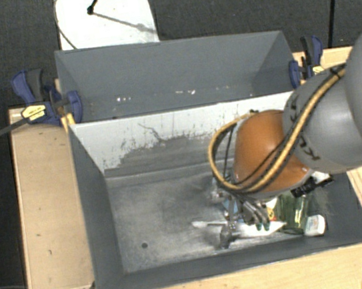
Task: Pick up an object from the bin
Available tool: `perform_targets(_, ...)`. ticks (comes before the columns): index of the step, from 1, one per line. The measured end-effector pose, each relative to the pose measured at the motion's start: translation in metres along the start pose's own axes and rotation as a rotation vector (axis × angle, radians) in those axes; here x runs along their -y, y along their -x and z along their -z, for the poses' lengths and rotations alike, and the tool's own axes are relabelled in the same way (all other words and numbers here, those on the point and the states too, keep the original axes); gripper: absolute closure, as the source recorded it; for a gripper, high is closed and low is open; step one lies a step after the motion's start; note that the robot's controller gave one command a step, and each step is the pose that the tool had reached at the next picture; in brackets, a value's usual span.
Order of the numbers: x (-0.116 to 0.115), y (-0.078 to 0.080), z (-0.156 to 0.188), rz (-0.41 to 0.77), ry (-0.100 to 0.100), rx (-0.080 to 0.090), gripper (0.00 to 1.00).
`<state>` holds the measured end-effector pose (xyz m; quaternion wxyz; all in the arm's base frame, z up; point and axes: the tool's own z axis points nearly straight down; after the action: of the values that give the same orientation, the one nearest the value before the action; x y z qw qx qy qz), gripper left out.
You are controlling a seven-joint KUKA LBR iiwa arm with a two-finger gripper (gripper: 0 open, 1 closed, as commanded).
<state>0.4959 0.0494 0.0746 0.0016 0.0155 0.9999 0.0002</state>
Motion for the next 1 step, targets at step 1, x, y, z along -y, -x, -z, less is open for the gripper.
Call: perform_targets(1, 0.0053, 0.0074, -0.0048, -0.007, 0.003, -0.004, 0.00)
